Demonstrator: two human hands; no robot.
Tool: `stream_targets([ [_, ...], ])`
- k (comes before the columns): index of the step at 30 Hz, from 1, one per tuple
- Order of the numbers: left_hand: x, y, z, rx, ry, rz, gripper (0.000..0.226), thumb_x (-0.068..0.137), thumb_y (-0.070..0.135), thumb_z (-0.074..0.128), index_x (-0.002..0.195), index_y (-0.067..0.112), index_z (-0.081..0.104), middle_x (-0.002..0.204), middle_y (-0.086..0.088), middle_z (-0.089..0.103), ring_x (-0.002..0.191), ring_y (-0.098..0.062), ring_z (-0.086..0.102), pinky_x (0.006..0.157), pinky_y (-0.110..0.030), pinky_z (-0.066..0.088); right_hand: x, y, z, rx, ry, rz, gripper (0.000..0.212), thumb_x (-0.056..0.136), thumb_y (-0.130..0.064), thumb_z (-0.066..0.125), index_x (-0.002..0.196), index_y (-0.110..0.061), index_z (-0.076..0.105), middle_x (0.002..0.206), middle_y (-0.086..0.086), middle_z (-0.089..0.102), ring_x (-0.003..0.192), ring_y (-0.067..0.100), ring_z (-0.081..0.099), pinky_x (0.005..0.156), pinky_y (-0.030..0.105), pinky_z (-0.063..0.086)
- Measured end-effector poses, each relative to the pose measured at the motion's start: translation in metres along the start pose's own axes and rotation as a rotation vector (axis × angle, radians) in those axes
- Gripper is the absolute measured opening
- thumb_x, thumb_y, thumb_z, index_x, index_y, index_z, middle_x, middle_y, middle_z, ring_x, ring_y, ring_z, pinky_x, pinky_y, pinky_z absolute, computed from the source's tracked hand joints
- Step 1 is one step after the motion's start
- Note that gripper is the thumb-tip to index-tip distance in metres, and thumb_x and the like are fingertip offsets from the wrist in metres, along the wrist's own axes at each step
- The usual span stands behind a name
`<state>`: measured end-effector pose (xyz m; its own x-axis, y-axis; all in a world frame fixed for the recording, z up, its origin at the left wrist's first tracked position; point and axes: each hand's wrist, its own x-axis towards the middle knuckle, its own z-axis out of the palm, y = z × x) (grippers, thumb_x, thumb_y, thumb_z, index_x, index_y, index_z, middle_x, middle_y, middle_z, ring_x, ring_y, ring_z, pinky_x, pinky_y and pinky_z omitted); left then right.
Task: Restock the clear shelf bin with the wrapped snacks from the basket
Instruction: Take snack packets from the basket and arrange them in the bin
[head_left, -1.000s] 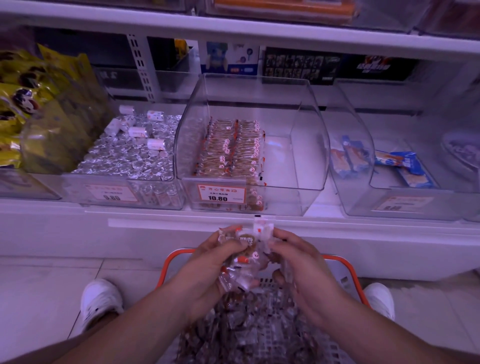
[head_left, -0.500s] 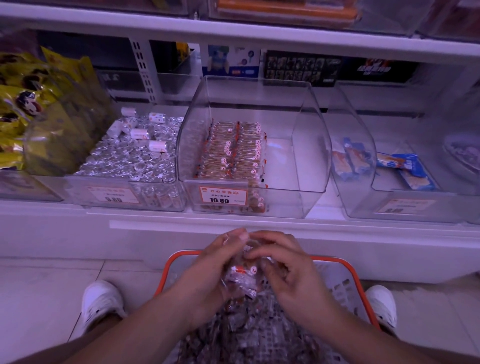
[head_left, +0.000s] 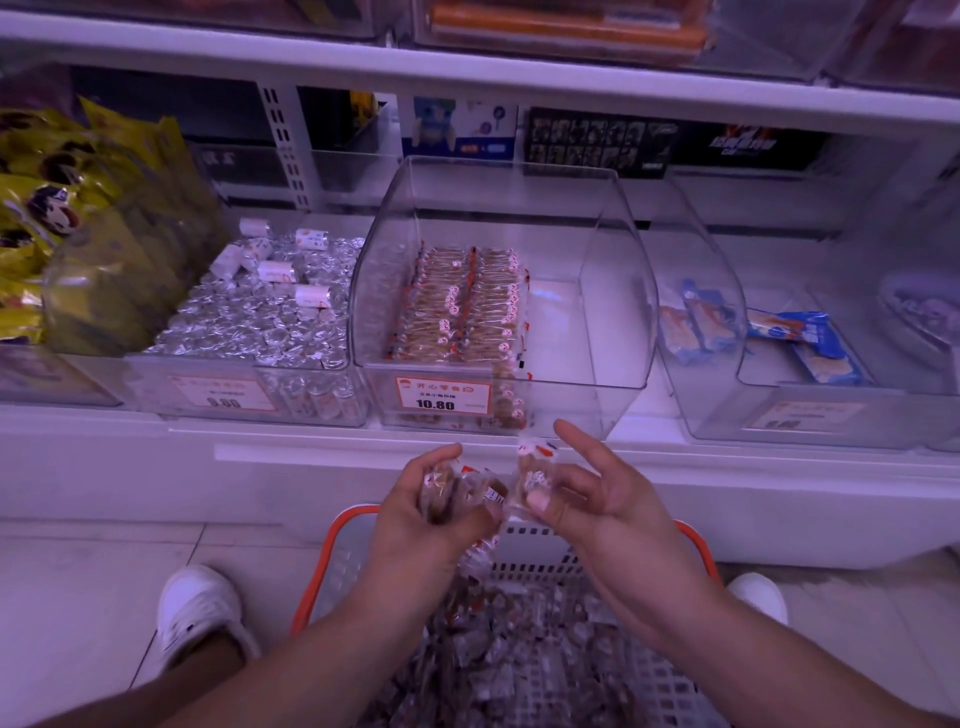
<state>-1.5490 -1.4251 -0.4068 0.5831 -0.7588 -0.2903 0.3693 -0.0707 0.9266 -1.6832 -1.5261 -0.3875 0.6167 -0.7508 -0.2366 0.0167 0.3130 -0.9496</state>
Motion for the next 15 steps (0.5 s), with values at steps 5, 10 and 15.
stream_targets([
  [5,-0.003,0.003,0.004,-0.084,-0.028,0.018,0.061,0.057,0.017,0.088,0.112,0.035,0.069,0.096,-0.004,0.075,0.082,-0.012,0.069,0.064,-0.021,0.055,-0.006,0.006,0.01,-0.077,0.132,0.066,0.045,0.081,-0.007,0.076,0.124,-0.016,0.065,0.087,0.011,0.073,0.074,0.01,0.066,0.067,0.024,0.05],
  [10,0.0,0.007,0.003,-0.154,-0.024,-0.04,0.059,0.059,0.019,0.085,0.113,0.037,0.069,0.113,-0.012,0.073,0.095,-0.025,0.069,0.077,-0.037,0.053,-0.011,0.005,0.014,0.058,0.037,0.177,0.03,0.083,-0.008,0.07,0.111,-0.021,0.073,0.098,0.007,0.076,0.087,0.016,0.073,0.072,0.032,0.049],
  [15,-0.002,0.006,0.004,-0.142,-0.027,-0.081,0.059,0.066,0.007,0.081,0.117,0.032,0.068,0.109,-0.011,0.074,0.091,-0.025,0.071,0.068,-0.033,0.055,-0.014,0.005,0.022,0.275,-0.079,0.313,0.033,0.09,-0.007,0.058,0.121,-0.014,0.066,0.116,0.016,0.071,0.101,0.027,0.069,0.086,0.055,0.051],
])
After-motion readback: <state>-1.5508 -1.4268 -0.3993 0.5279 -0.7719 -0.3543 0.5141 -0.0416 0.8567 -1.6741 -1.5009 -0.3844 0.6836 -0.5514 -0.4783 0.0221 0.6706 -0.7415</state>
